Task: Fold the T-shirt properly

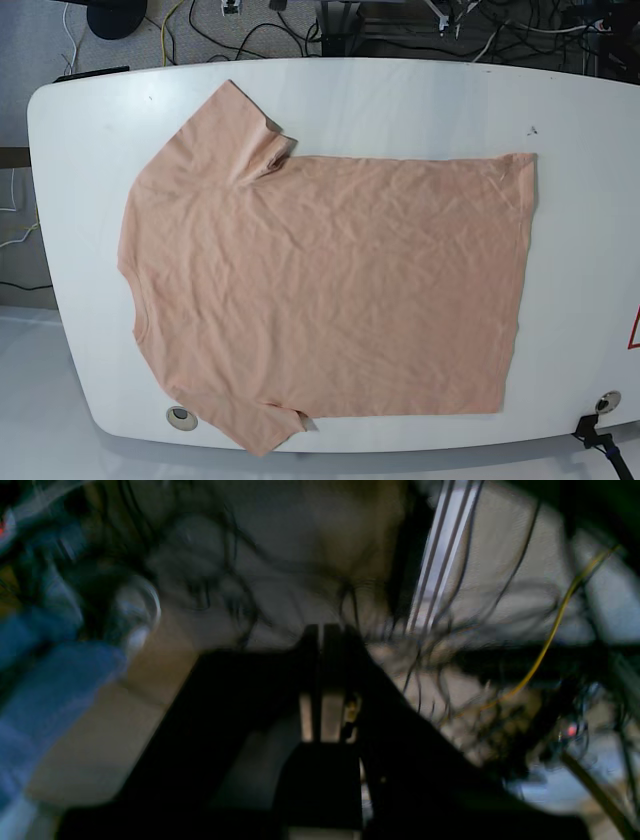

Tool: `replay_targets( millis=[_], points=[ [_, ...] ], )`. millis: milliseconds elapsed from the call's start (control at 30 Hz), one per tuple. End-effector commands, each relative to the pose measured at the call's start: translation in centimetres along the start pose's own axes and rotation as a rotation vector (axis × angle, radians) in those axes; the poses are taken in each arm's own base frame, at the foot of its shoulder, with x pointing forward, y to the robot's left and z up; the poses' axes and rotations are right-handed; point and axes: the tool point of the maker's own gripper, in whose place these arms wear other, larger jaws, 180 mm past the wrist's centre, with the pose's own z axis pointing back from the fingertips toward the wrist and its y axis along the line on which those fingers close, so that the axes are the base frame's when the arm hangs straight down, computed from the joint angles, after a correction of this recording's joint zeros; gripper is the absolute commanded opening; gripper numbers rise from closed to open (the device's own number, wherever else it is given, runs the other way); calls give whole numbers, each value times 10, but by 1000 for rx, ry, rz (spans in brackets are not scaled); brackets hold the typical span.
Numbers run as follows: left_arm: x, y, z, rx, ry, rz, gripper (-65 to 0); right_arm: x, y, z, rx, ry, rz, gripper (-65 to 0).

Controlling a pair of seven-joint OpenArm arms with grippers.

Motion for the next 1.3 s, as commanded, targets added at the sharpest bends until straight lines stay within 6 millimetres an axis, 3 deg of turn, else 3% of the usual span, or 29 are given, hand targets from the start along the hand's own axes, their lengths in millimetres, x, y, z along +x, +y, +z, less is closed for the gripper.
replay_targets(
  millis=[0,267,533,867,900,1067,1267],
  points=[
    [19,-4,0,-11,-59,-5,-642,16,13,0,29,-35,-5,-650],
    [32,-4,5,-14,-115,-32,-647,12,9,0,1,-18,5,-650],
    [9,0,6,-8,-90,-34,-649,3,1,0,-26,-27,6,-650],
    [-22,26,20,25,-132,-73,-650,-4,-42,10,-109,-111,28,-650],
    [-23,25,19,17,-137,-69,-650,-8,-37,9,-88,-96,22,-650],
    [-47,41,32,24,-150,-71,-650,-1,-80,21,-148,-159,53,-650],
    [-60,43,53,3,-184,-50,-650,3,-101,38,-174,-236,58,-650]
  ],
)
